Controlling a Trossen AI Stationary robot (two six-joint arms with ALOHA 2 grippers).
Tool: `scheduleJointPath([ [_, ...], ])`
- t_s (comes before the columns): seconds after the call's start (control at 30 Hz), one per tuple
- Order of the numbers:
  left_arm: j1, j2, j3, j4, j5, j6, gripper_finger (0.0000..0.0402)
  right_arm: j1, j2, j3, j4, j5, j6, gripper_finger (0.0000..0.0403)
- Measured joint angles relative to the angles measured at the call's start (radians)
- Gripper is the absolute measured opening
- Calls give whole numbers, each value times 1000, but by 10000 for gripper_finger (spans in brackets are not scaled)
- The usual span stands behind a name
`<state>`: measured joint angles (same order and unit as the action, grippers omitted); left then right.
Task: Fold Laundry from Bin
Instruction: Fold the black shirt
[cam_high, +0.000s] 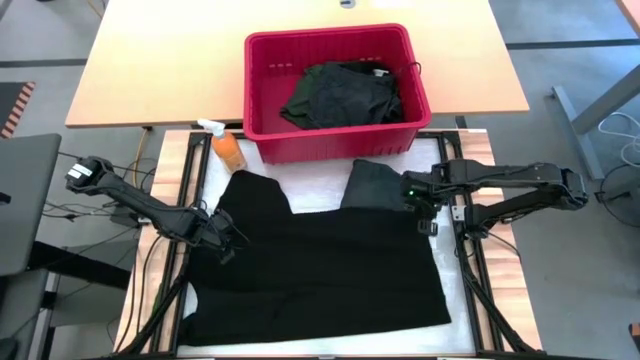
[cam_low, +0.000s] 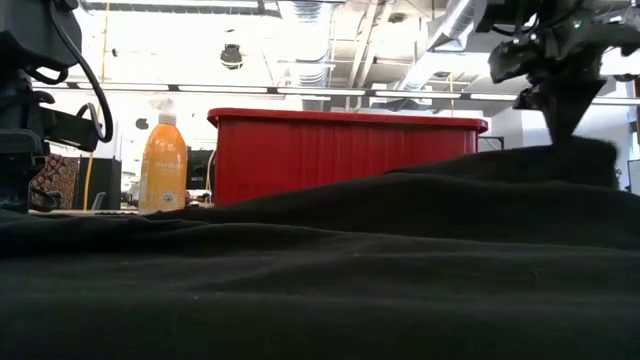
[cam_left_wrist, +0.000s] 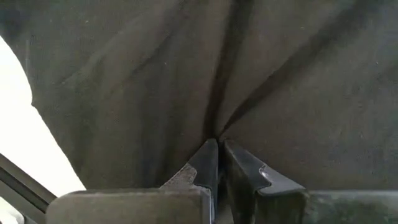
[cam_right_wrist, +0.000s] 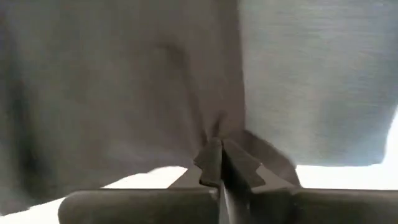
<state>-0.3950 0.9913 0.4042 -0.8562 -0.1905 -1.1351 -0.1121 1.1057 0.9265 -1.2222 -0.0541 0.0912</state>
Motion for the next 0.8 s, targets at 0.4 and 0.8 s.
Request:
scheduleJointPath([
  [0.4, 0, -1, 2, 13, 22, -12, 11, 77, 11, -31, 7, 130, 104, 136],
  [0.8, 0, -1, 2, 19, 47, -26, 11, -115, -87, -32, -120, 146, 121, 248],
])
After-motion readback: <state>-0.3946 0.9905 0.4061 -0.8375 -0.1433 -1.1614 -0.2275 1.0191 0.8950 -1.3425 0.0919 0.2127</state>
